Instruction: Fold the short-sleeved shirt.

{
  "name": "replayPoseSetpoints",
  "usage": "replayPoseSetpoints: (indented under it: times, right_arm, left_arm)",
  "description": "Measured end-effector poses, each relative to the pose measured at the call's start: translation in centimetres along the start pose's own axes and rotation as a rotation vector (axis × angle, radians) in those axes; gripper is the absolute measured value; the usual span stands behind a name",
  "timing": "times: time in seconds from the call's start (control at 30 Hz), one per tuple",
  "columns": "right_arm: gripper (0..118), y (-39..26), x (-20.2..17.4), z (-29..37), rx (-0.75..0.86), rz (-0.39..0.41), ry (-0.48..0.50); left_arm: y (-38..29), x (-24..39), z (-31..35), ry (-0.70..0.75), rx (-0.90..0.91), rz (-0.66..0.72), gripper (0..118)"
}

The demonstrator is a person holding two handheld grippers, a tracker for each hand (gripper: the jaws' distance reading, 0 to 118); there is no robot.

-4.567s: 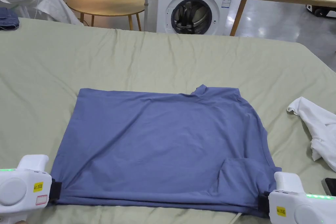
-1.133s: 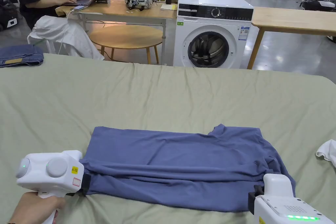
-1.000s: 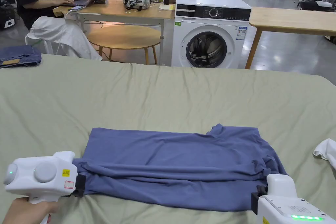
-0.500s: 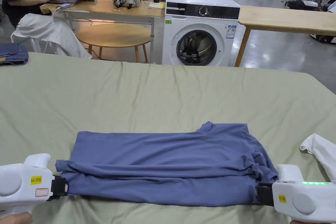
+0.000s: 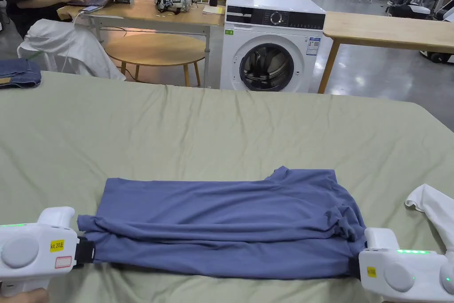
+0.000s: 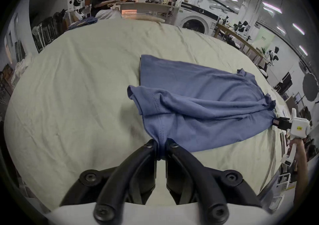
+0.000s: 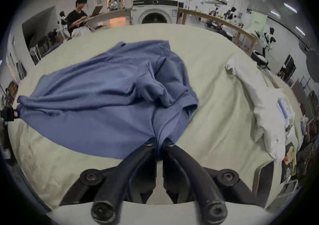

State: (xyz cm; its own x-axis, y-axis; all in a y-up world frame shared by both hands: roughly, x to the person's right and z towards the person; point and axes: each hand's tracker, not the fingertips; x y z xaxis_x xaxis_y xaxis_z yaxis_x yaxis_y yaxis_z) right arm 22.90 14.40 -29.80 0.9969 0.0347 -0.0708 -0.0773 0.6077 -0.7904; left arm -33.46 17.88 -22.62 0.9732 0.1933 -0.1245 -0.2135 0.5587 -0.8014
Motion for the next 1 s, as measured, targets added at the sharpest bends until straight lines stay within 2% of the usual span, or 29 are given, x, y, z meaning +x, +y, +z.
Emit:
replayPoseSetpoints:
  times: [0.3,0.53,0.7,0.77,0.83,1.0]
  right_arm:
    - [4,1.8,-0.6,7.2,0.108,0.096,-0.023]
    - [4,-1.8,-0.7,10.1,0.082,0.120,-0.019]
    - [4,-6.4,-1.3,10.2,0.021,0.107,-0.011]
    - [4,-8.1,-1.4,9.0,-0.027,0.123,-0.033]
    - [4,-9.4,-1.5,7.6,-0.061,0.098,-0.032]
    - [4,-10.9,-1.9,4.8,-0.104,0.100,-0.060]
  left_arm:
    - [1.9,0.8,5.2,-0.001,0.101,-0.037,3]
    - [-1.9,-1.1,7.0,0.018,0.069,-0.007,3]
    - [-6.6,-2.5,6.1,0.024,0.015,0.025,3]
    - [-8.1,-2.8,5.1,0.029,-0.017,0.035,3]
    - [-9.5,-2.9,3.7,0.043,-0.052,0.050,3]
    - [-11.0,-3.0,1.3,0.072,-0.084,0.043,3]
